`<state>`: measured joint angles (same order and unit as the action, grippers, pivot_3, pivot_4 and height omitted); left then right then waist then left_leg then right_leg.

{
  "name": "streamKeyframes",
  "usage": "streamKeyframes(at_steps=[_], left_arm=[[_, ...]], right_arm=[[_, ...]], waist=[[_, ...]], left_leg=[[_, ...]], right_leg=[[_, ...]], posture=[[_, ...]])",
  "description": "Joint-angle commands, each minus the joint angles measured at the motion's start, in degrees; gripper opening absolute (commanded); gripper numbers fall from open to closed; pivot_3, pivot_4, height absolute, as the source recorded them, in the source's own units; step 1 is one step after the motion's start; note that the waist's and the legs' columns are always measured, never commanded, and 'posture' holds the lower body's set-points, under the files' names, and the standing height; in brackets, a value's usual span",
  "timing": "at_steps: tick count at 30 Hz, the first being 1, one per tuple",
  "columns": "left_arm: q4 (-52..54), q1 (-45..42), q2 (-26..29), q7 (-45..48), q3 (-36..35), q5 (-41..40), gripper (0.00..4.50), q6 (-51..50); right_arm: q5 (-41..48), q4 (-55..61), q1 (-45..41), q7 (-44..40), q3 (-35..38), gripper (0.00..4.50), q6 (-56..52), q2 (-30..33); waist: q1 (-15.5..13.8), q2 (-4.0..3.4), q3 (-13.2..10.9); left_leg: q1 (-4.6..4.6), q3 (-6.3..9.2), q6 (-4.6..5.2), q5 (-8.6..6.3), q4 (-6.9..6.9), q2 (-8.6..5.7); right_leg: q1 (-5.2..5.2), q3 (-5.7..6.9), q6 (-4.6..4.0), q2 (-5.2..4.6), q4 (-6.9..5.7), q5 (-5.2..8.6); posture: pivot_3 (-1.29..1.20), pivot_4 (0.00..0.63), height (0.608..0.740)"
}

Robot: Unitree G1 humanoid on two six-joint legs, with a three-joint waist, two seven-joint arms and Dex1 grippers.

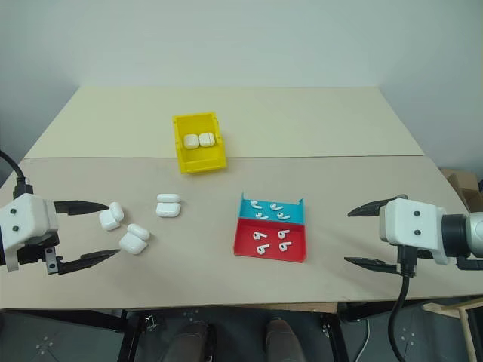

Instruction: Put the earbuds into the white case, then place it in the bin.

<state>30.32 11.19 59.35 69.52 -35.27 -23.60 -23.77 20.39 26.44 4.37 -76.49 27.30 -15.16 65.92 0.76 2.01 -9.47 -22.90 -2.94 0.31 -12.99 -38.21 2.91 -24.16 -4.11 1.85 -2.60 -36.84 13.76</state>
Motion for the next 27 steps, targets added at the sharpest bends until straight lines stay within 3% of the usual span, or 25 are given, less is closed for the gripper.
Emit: streamKeyframes(at_steps=[1,8,11,17,20,23,27], left_arm=[[1.82,0.78,0.81,1.41,-2.28,-1.68,4.50,0.22],[6.95,3.54,0.24,-0.80,-4.09,-2.39,4.50,-4.34],[10.78,2.04,-1.30,-10.28,-3.35,0.34,4.50,-10.49],[22.39,2.91,-3.14,-20.90,-6.80,0.36,4.50,-27.20],[26.22,1.79,2.33,-22.09,-7.71,-2.56,4.50,-45.24],[23.77,-8.35,7.95,-26.02,-0.30,-5.05,4.50,-63.61],[19.65,-17.03,12.20,-28.54,10.05,-9.20,4.50,-68.73]], right_arm=[[-0.04,0.69,-0.09,0.19,0.73,4.48,0.58,0.81],[-0.15,0.13,-1.16,0.87,-0.75,4.48,0.60,1.06],[-0.27,-0.44,-1.62,0.82,-1.22,4.48,0.56,1.50],[0.17,-0.61,-2.51,0.91,-2.71,4.48,-0.43,2.13],[0.96,0.10,-2.13,0.20,-2.76,4.48,-1.19,2.44],[0.82,0.37,-2.29,1.00,-4.09,4.48,-2.29,2.33],[0.33,0.87,-2.69,2.27,-5.80,4.48,-3.71,2.34]], waist=[[0.01,0.00,0.00],[0.04,0.00,0.00],[0.02,0.00,0.00],[0.10,0.01,-0.01],[0.13,0.01,-0.01],[-0.22,0.00,-0.01],[0.07,0.00,-0.01]], left_leg=[[0.00,0.00,0.00,0.00,0.00,0.00],[0.02,-0.01,0.00,0.00,0.00,0.02],[0.02,-0.01,0.00,0.00,0.00,0.01],[0.00,0.02,0.00,0.00,0.00,0.00],[0.02,0.02,0.00,0.00,0.00,0.00],[0.13,0.08,0.00,0.00,0.00,-0.03],[0.14,0.12,0.00,0.00,0.01,-0.07]], right_leg=[[0.00,0.00,-0.01,0.00,0.00,0.00],[0.00,0.00,-0.03,0.01,-0.01,0.02],[0.01,-0.01,-0.08,0.00,-0.01,0.05],[0.01,-0.01,0.19,0.02,0.00,-0.11],[0.00,-0.02,0.18,0.02,-0.03,-0.10],[0.06,0.00,0.06,0.03,-0.14,0.00],[0.09,-0.01,0.04,0.04,-0.09,0.03]], posture=[[0.00,0.150,0.740],[0.00,0.150,0.740],[0.00,0.150,0.740],[0.00,0.150,0.740],[0.00,0.150,0.740],[0.00,0.150,0.740],[0.00,0.150,0.740]])
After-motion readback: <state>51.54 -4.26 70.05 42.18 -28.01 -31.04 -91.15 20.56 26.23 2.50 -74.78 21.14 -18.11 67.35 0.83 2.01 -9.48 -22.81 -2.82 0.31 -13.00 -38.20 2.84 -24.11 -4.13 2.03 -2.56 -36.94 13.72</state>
